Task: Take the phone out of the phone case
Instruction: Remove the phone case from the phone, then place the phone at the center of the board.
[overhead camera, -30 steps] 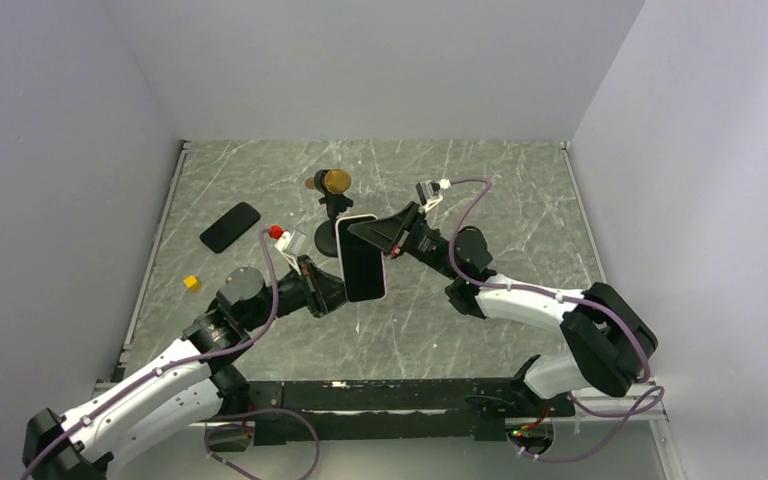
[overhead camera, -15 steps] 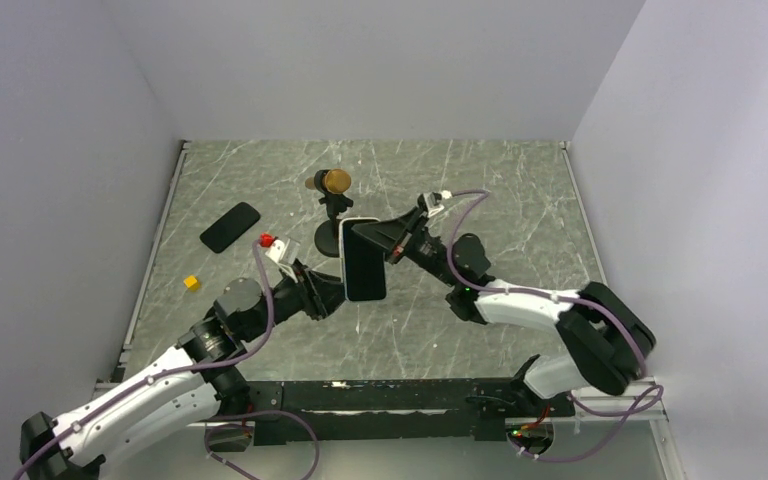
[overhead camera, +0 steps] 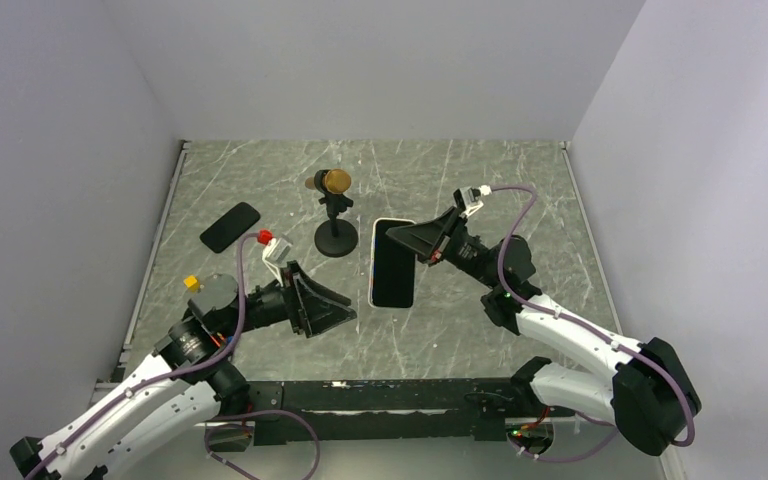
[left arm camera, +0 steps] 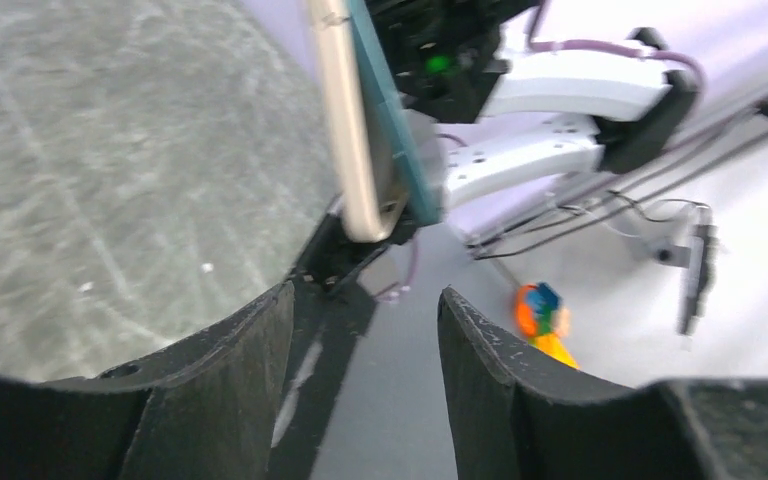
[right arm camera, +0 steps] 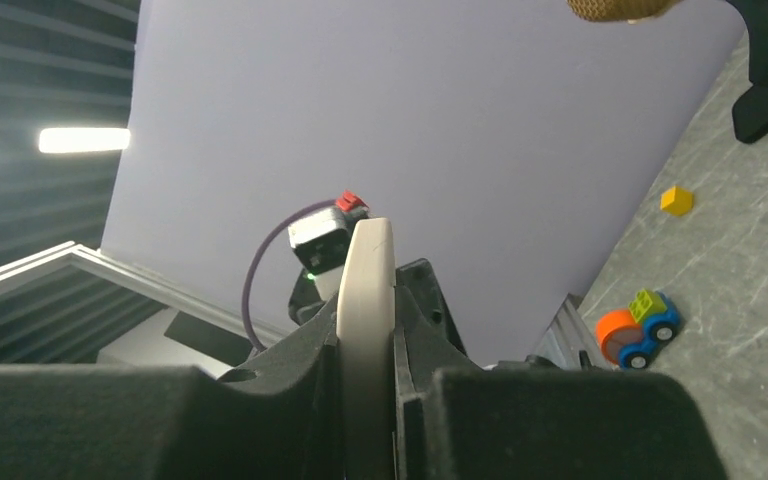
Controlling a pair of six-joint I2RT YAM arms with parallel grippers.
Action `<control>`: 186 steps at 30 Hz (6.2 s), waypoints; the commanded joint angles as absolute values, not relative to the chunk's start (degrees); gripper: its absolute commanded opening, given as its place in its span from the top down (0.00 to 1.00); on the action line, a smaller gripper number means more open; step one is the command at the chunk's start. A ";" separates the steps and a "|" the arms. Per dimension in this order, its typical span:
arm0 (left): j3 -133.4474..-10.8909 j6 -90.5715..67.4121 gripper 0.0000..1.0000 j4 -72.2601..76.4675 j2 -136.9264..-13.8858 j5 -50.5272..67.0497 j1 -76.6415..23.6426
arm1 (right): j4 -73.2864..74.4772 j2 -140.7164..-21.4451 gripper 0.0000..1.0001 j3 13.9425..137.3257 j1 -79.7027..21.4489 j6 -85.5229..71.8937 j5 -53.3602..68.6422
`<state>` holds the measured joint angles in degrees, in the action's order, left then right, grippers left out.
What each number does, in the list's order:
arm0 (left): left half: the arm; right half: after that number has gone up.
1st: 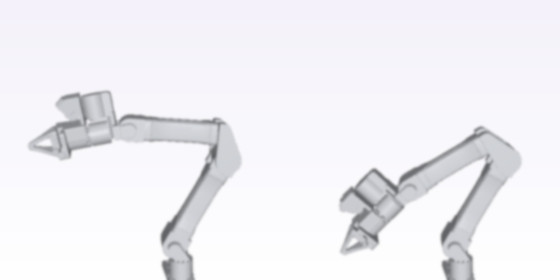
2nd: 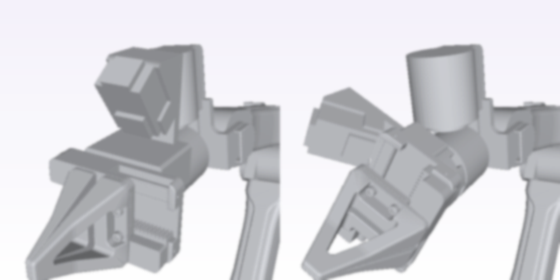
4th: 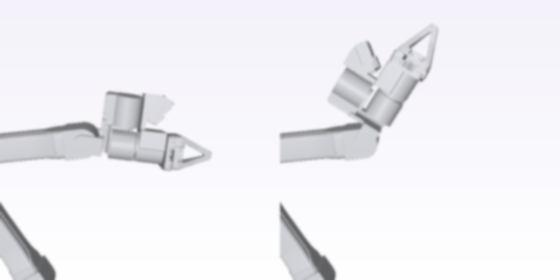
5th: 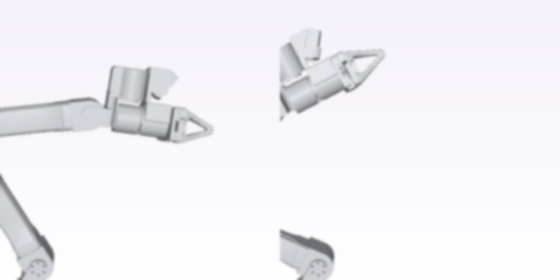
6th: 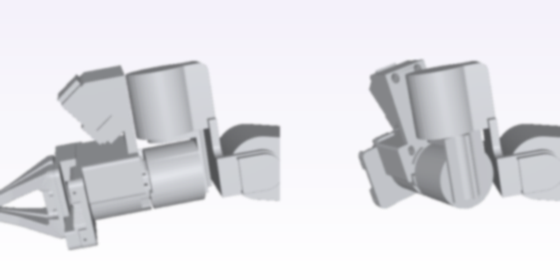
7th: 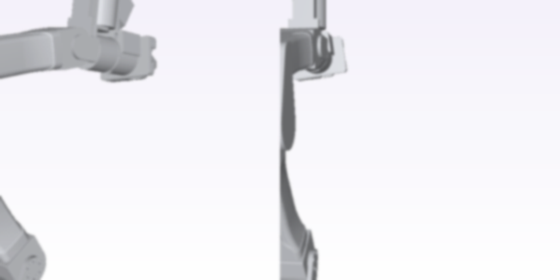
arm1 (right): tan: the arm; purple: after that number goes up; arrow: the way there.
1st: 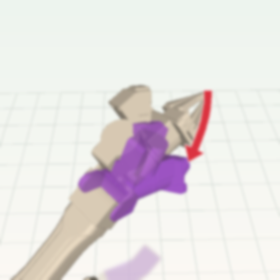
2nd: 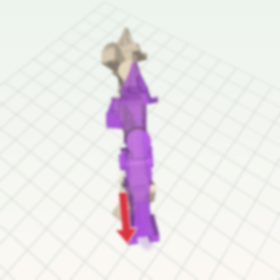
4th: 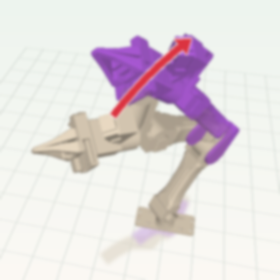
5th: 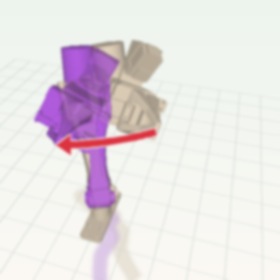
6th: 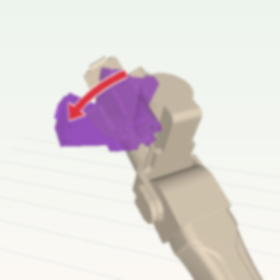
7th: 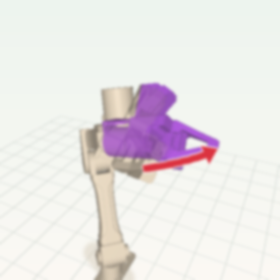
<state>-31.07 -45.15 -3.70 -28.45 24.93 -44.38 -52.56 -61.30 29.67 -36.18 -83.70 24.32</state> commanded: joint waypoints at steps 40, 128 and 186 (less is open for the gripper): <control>-32.69 -58.99 1.00 17.85 -42.83 19.51 -50.11 | -39.24 -60.46 0.70 33.68 -42.71 -71.01 32.72; -64.50 -25.24 1.00 -39.04 -43.75 7.44 -46.00 | 20.30 -47.11 1.00 32.59 -25.21 -43.24 9.53; -25.37 -49.08 1.00 -3.40 -69.65 29.11 -31.48 | 21.70 -42.03 1.00 34.41 -25.18 -41.11 10.82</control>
